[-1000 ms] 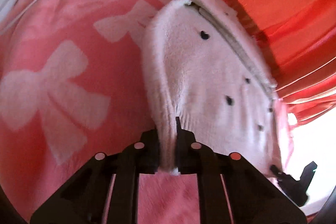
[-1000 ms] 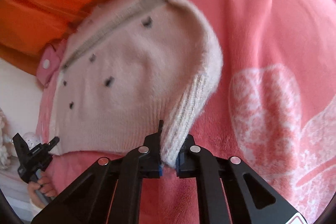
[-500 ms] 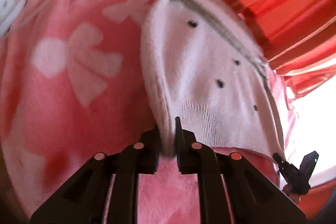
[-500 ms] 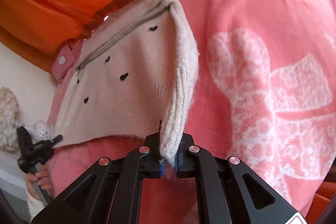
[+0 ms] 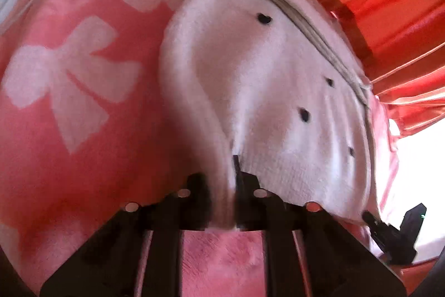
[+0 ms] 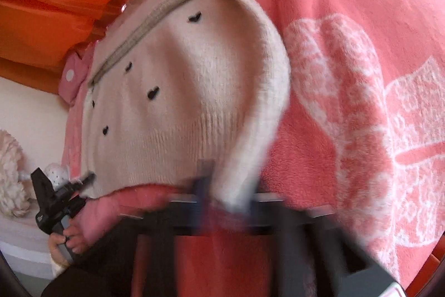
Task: Fold small clothes
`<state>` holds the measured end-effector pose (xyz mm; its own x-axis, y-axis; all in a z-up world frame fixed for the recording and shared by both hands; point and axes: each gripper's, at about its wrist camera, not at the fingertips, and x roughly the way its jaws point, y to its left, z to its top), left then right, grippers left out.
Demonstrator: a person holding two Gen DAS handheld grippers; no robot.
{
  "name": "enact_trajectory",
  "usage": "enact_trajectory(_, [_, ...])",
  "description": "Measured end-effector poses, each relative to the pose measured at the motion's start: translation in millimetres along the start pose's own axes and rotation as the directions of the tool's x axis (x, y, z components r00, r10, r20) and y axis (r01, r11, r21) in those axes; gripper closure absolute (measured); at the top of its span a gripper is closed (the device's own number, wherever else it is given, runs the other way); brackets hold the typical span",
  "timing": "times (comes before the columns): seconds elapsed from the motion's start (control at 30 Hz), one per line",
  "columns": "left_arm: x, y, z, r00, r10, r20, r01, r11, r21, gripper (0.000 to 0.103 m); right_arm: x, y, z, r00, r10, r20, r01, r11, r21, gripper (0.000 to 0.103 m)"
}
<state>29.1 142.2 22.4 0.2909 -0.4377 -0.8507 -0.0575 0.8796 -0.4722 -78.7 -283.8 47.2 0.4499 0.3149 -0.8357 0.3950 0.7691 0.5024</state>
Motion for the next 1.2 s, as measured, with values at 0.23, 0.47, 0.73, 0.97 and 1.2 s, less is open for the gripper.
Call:
enact_trajectory(0.23, [-94,-6,-38,0.992,-0.074,0.099,0.057,0.984,0.167,0.097,-89,-14,-50,0.978,0.011,0.209,0.016,0.992,-0.129,0.099])
enact_trajectory(0.47, [-152,26,-146,0.995,-0.092,-0.034,0.096,0.982,0.163,0.097,-147,-58,-137,0.986,-0.078,0.146,0.104,0.978,-0.178,0.099])
enact_trajectory(0.73, [-208,-27,-93,0.962,-0.176,0.209,0.112,0.952,0.284,0.097,-196,-21,-82,0.915,0.057,0.400,0.050,0.967,-0.251,0.099])
enact_trajectory(0.97, [-118,-69,62,0.916,-0.132,0.379,0.051,0.975,0.216,0.097,-98,-27,97,0.836,0.130,0.533,-0.127,0.991,-0.043,0.099])
enact_trajectory(1.2, [16,-60,149,0.949,0.014,0.314,-0.045,0.995,0.091,0.097,32,-39,186,0.893,0.042,0.448,-0.087,0.993,0.079,0.099])
